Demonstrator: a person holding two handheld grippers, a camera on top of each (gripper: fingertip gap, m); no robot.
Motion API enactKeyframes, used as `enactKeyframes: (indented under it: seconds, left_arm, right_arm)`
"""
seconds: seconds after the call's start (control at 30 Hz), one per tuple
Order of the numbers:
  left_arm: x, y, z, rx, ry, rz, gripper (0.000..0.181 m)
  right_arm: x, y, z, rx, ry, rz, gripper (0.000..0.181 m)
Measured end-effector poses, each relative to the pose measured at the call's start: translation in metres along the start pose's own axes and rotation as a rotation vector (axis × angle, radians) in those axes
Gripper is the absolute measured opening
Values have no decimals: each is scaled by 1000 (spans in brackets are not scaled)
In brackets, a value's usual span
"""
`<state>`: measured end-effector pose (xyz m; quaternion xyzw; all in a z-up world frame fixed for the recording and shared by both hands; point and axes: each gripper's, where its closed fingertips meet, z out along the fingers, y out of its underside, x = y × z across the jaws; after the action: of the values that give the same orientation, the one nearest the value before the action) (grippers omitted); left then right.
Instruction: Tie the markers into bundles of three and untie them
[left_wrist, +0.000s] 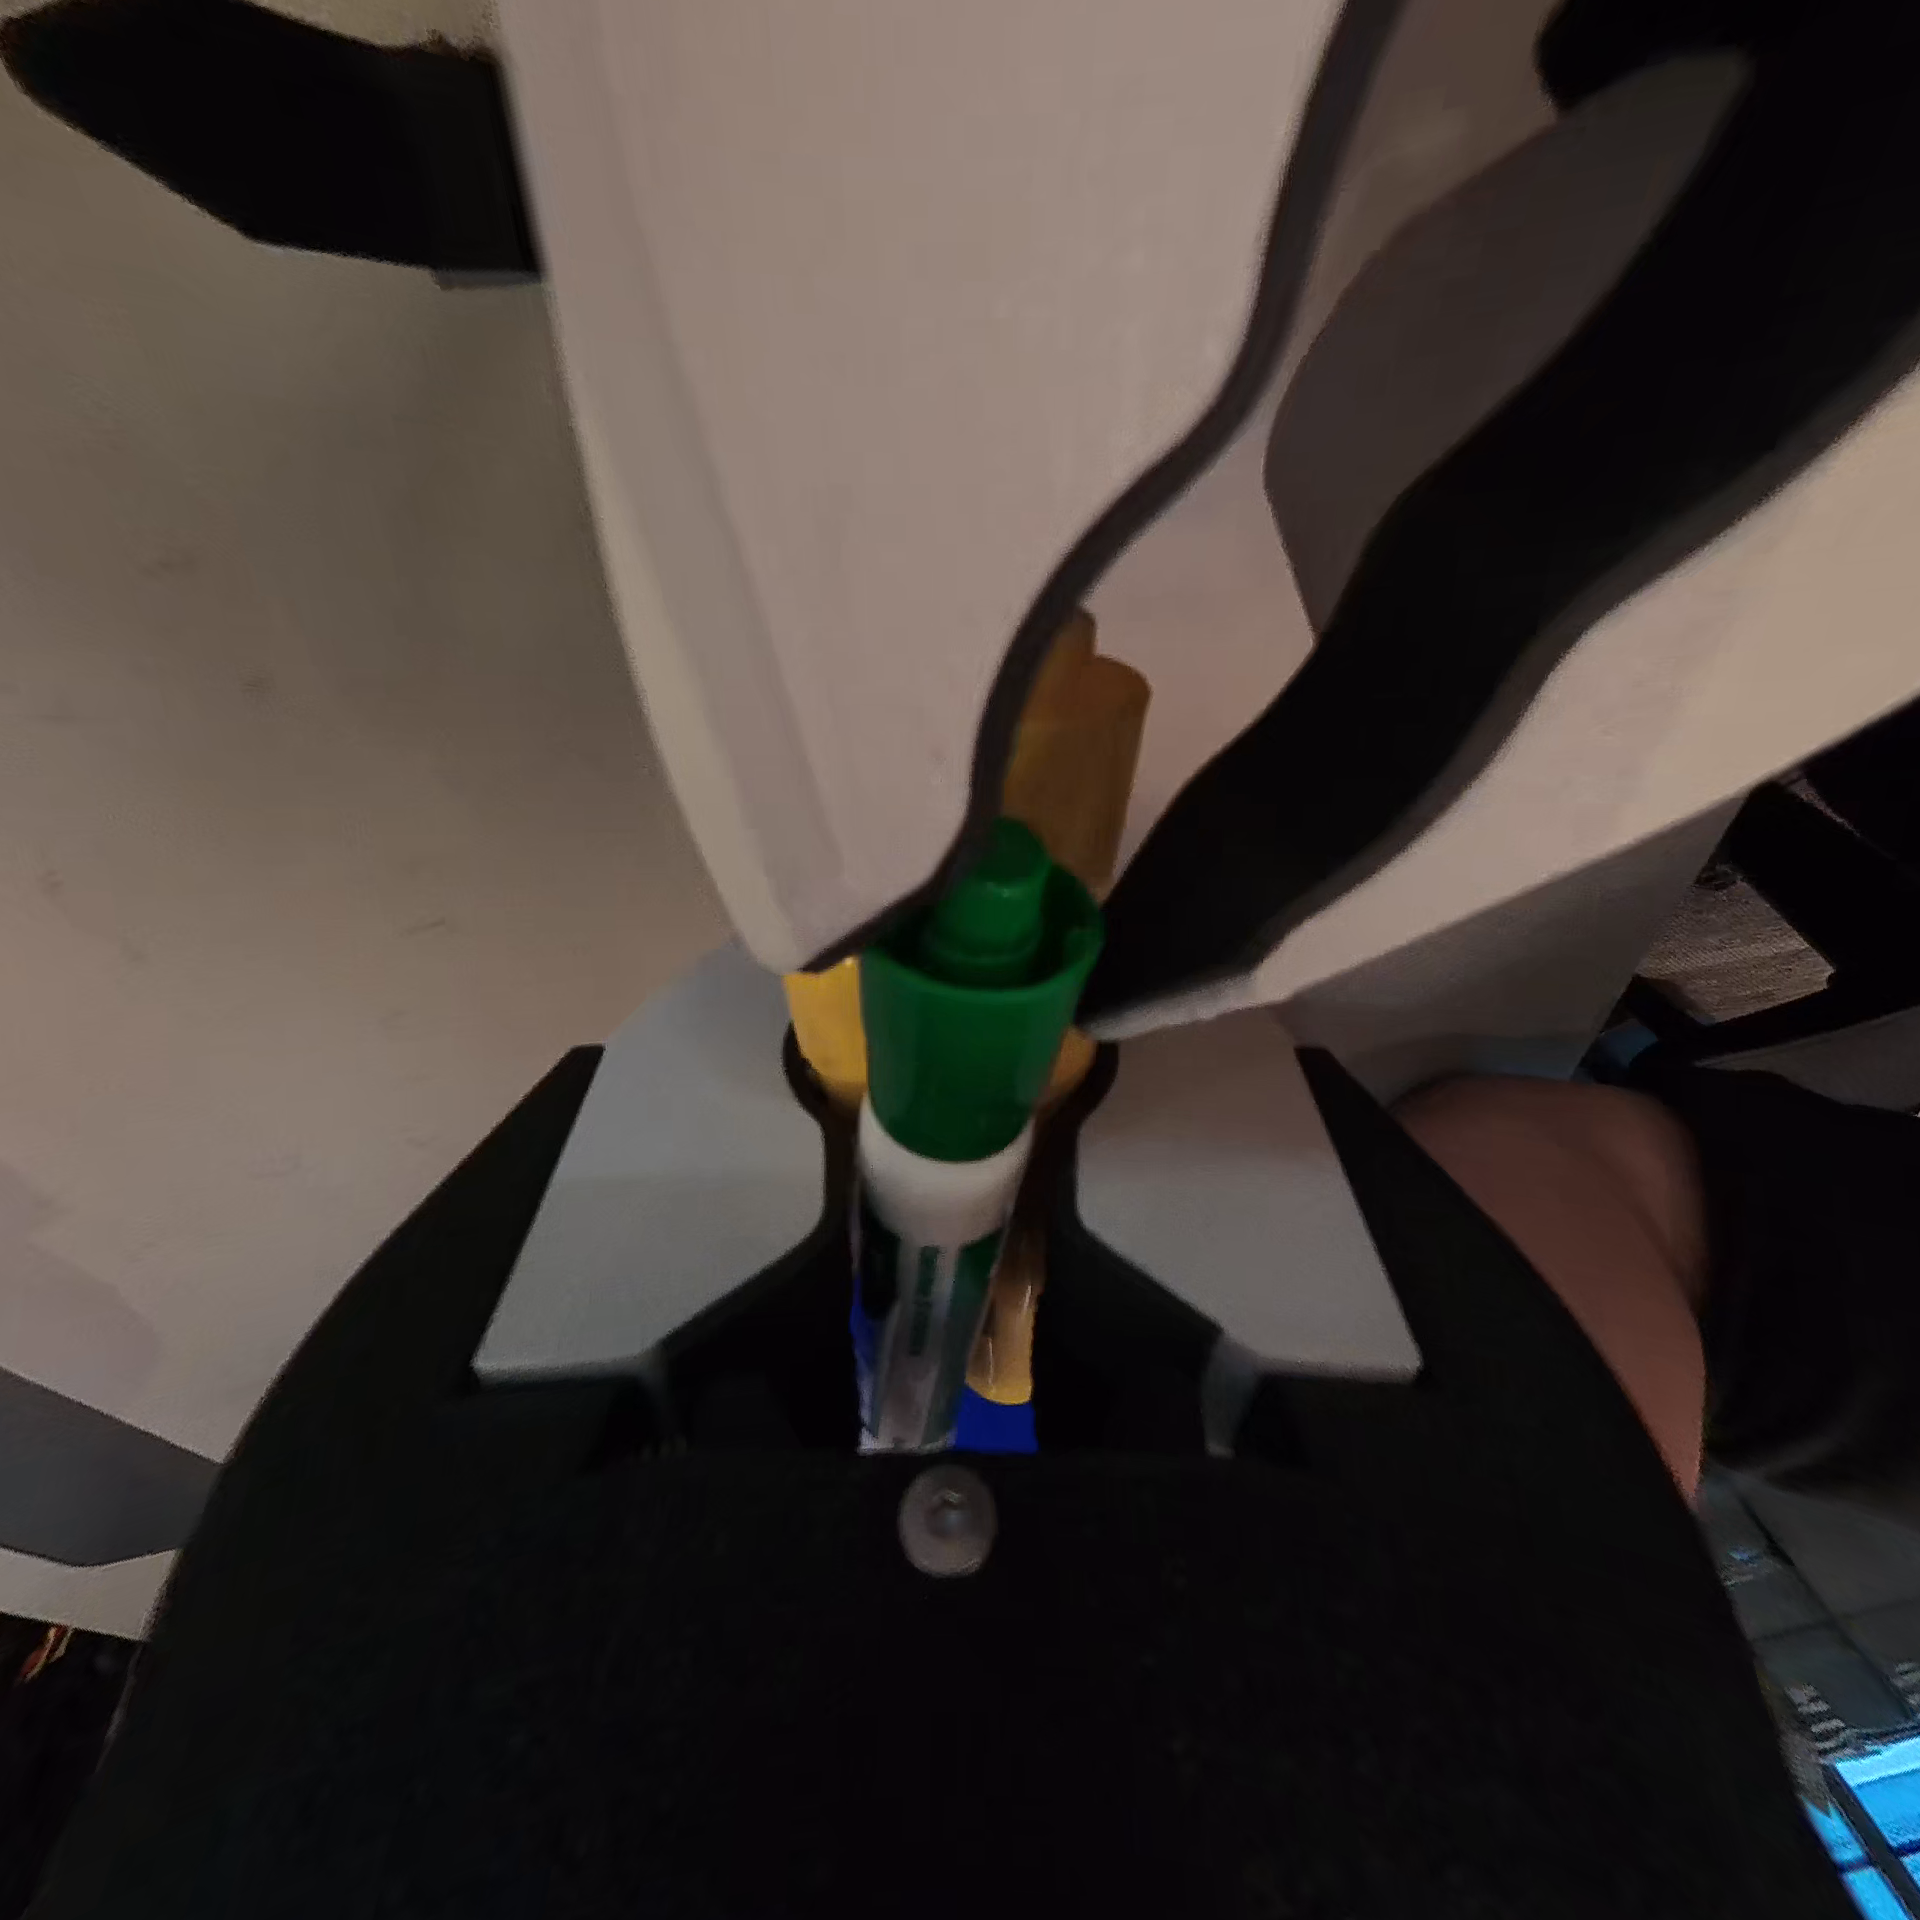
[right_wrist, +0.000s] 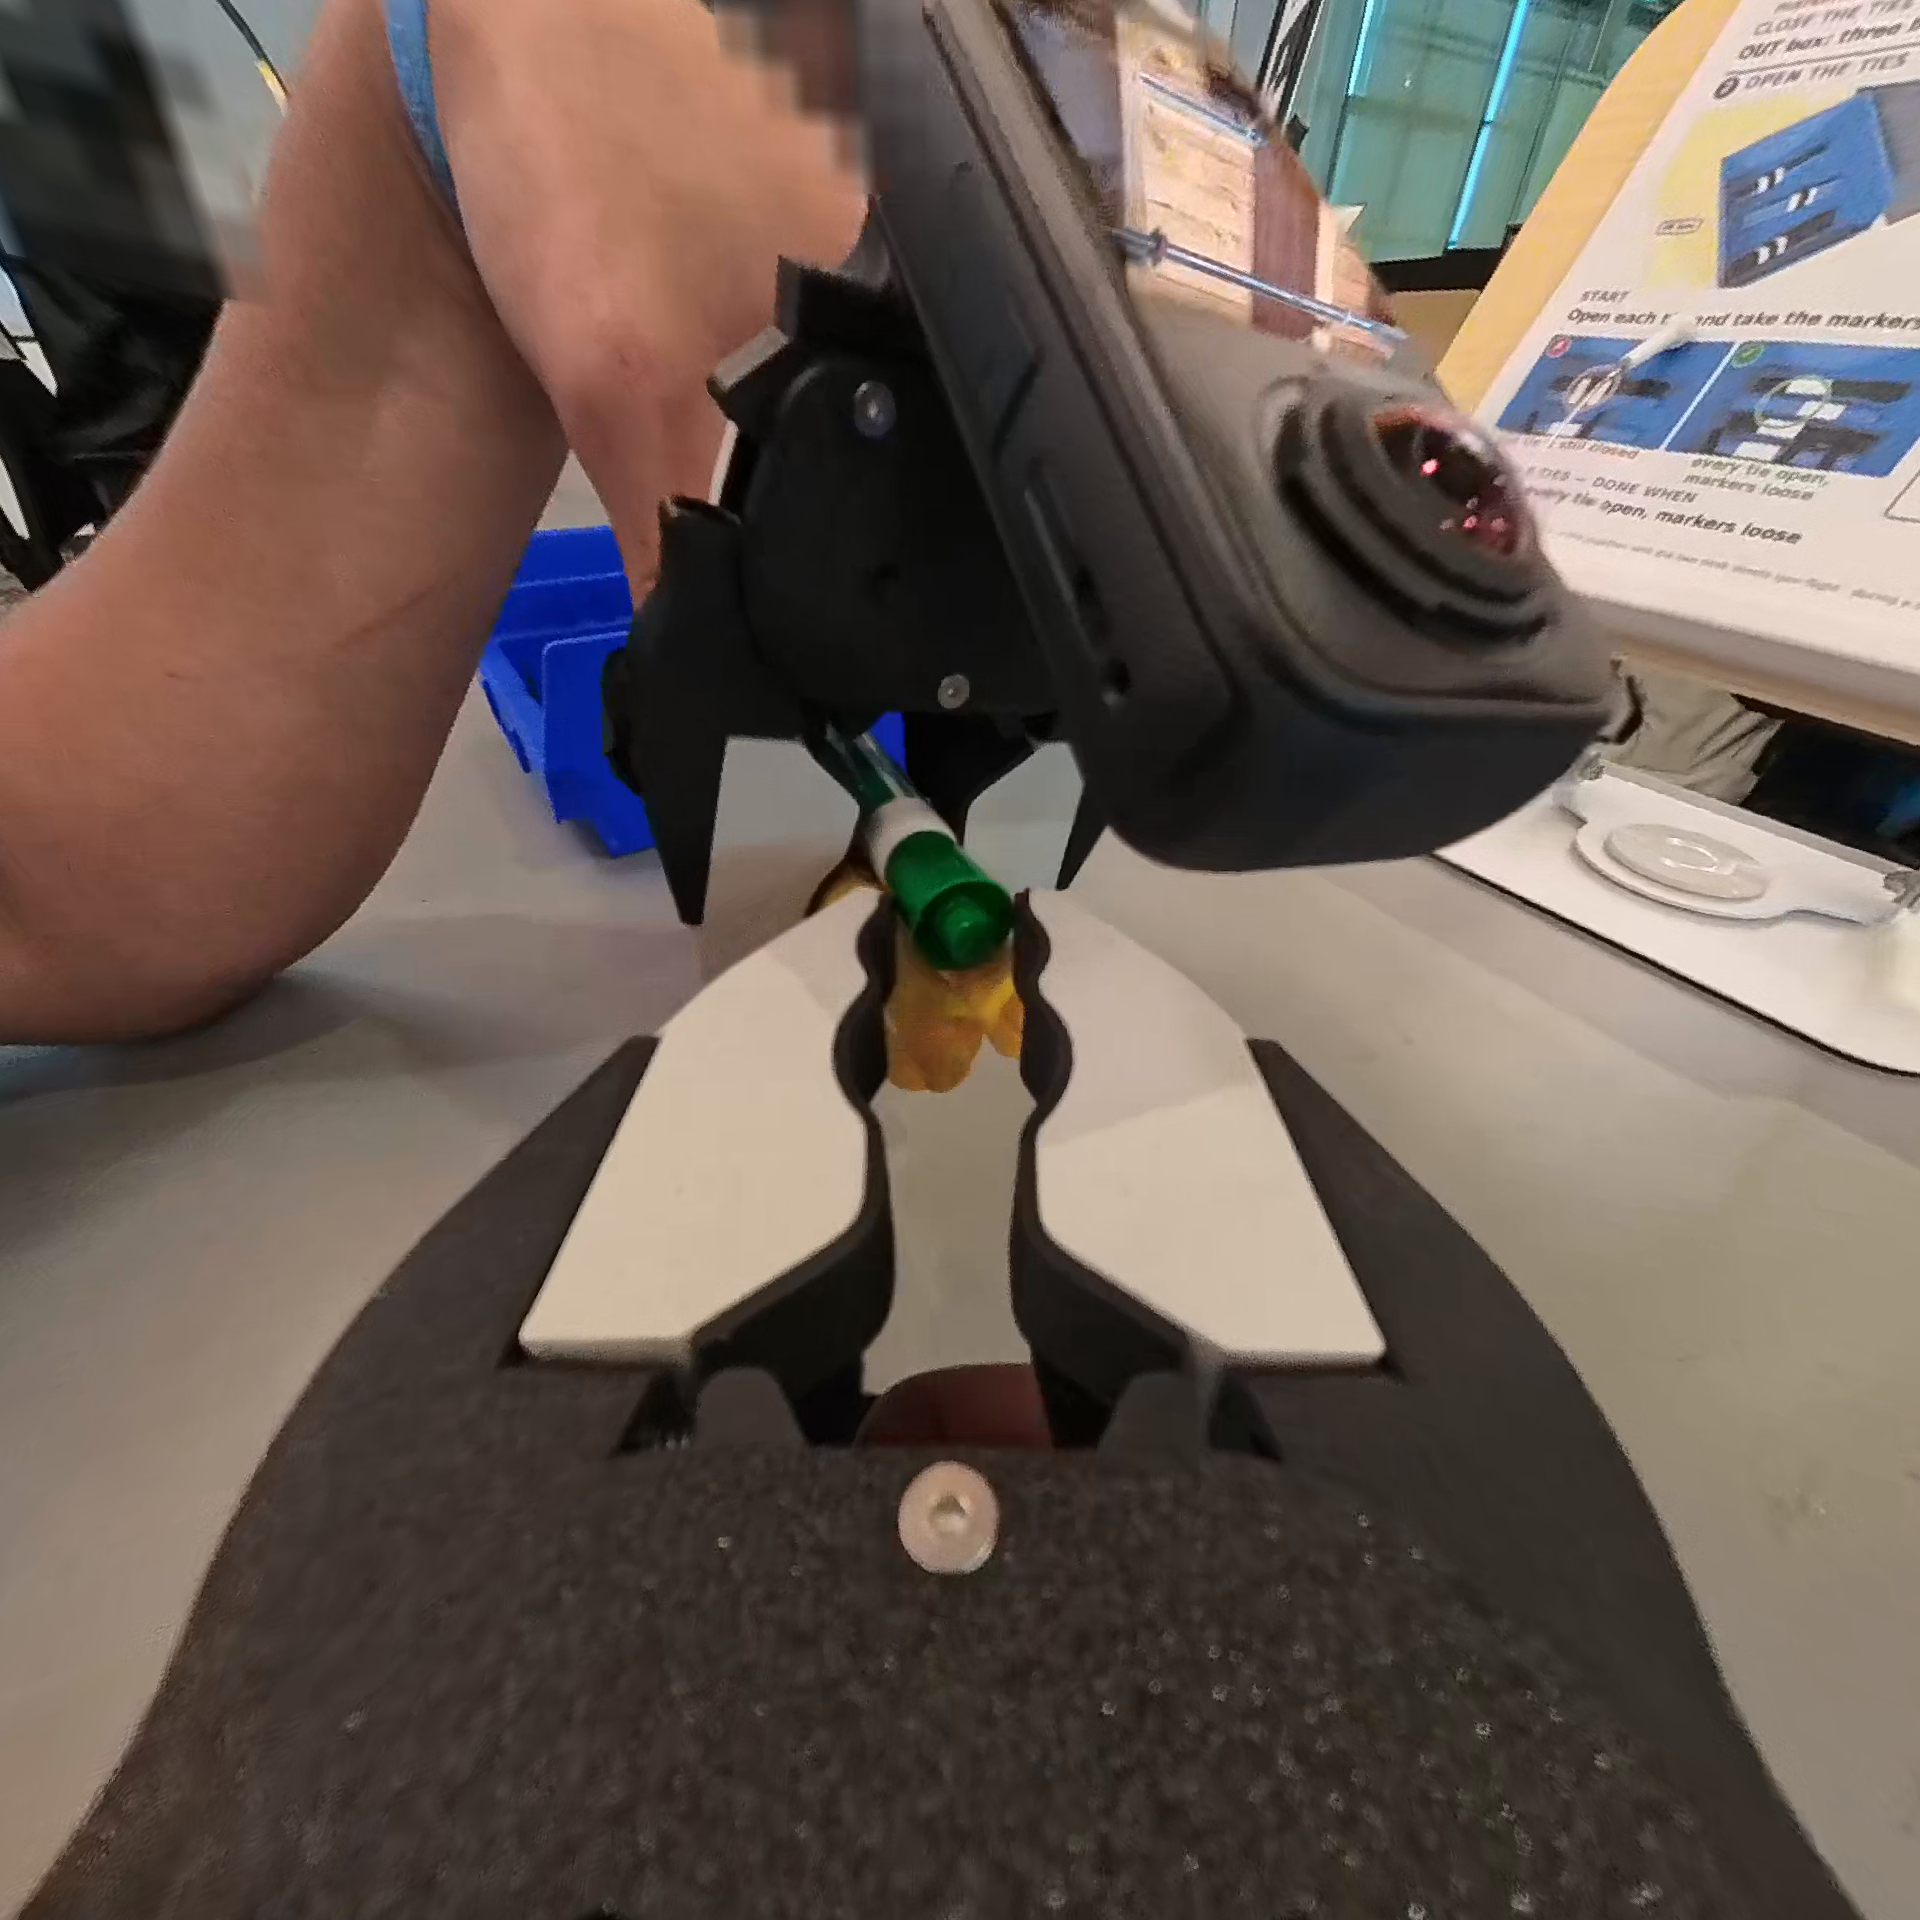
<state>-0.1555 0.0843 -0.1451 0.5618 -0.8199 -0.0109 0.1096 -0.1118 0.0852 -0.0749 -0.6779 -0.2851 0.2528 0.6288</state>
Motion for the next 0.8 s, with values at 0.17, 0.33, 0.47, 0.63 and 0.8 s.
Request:
enactKeyframes:
  seconds: [0.17, 0.33, 0.47, 0.63, 0.8]
  left_arm:
    - [-1, 1, 1, 2, 4, -7, 40]
    - [-3, 0, 2, 6, 13, -6, 40]
    - [-2, 0, 3, -1, 20, -7, 40]
    - [-4, 1, 4, 4, 29, -18, 40]
    - [-5, 3, 3, 6, 29, -23, 40]
  right_arm:
    - [8, 2, -14, -11, -22, 8, 21]
    - [7, 6, -15, -26, -61, 23, 24]
    - [7, 10, -13, -46, -78, 28, 32]
    - [8, 3, -22, 2, -61, -1, 26]
    - [9, 1, -29, 5, -53, -23, 12]
